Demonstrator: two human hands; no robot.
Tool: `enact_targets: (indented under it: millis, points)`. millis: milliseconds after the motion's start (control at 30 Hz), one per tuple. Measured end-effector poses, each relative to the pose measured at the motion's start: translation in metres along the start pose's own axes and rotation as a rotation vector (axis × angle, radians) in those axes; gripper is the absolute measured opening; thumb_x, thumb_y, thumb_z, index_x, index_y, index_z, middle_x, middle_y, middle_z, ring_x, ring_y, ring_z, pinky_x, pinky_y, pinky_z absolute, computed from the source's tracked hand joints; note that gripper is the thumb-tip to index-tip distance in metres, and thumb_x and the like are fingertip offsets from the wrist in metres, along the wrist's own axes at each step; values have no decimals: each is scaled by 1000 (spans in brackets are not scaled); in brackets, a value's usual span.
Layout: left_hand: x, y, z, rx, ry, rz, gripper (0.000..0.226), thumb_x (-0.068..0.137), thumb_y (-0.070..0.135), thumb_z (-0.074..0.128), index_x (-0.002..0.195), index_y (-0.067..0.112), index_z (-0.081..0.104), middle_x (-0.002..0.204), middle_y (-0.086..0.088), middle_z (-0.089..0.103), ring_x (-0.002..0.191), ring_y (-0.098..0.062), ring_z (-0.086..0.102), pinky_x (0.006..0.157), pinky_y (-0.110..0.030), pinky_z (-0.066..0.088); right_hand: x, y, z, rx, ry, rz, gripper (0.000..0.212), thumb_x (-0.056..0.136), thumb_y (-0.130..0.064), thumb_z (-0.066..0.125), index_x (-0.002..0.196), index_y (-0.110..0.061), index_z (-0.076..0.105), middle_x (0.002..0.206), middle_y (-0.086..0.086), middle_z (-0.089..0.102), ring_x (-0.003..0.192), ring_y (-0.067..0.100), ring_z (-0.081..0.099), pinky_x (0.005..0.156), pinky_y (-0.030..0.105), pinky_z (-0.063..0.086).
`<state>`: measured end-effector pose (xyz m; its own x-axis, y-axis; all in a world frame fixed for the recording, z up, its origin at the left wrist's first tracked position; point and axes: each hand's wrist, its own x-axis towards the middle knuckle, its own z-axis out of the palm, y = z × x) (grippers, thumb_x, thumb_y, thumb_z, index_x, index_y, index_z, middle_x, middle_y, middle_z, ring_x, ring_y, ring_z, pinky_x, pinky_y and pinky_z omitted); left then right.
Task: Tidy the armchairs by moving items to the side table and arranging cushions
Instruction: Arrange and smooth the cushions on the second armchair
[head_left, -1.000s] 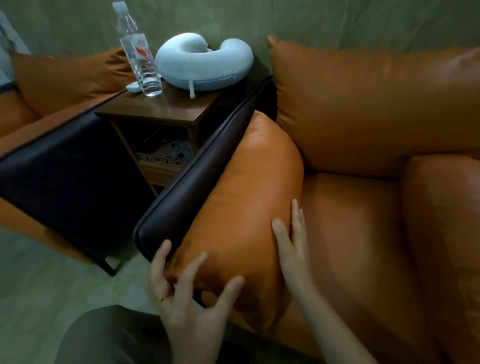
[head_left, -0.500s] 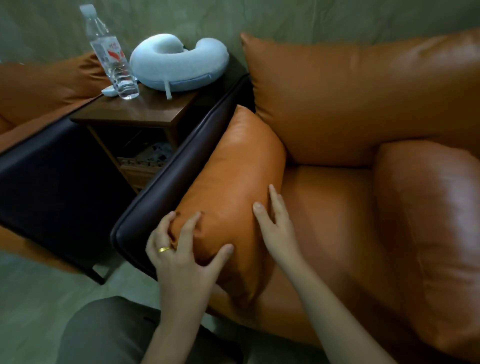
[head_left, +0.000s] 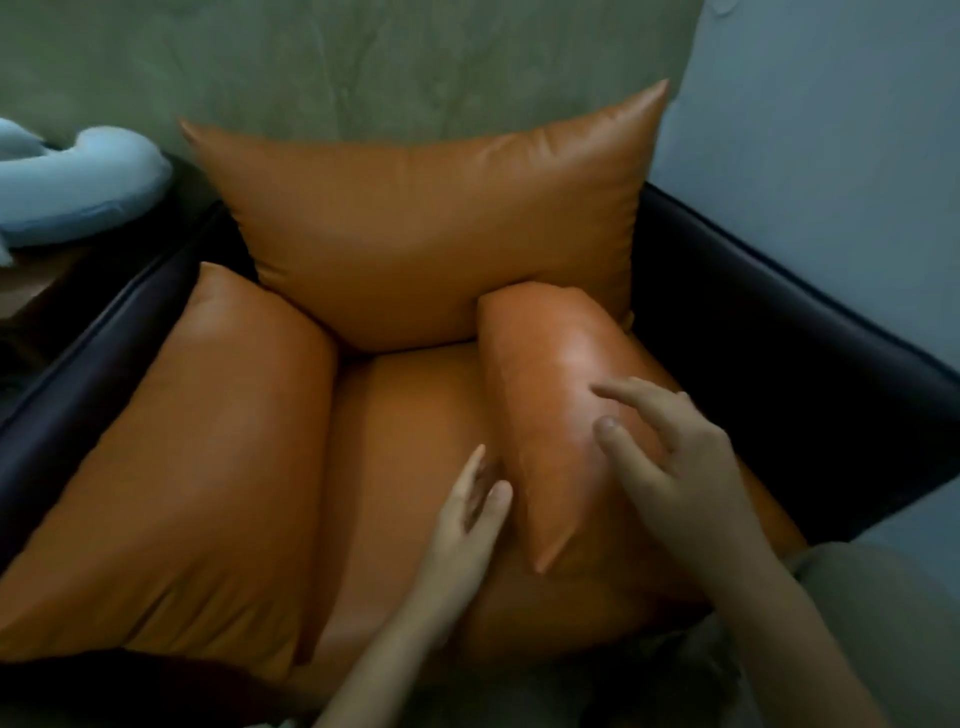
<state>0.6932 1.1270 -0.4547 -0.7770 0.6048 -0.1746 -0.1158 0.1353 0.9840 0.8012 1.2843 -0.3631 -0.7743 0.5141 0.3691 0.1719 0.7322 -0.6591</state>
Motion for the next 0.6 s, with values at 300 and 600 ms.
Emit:
enact_targets:
  millis: [300, 600]
  points:
    - [50, 0, 57, -452, -13, 16, 103, 63, 68, 79, 151, 53, 28, 152, 8, 42, 128, -23, 57, 104, -53, 49, -12, 85, -6, 229, -125, 398, 66, 79, -81, 42, 142, -63, 34, 156, -27, 23, 144, -2, 21, 117, 30, 17]
    - [62, 27, 146, 6, -154, 312, 79, 73, 69, 70, 145, 58, 39, 162, 27, 14, 148, 8, 15, 123, -33, 17, -34, 141, -28, 920, 433, 899, 21, 98, -39, 55, 98, -23, 69, 101, 6, 70, 90, 22, 63, 86, 39, 49]
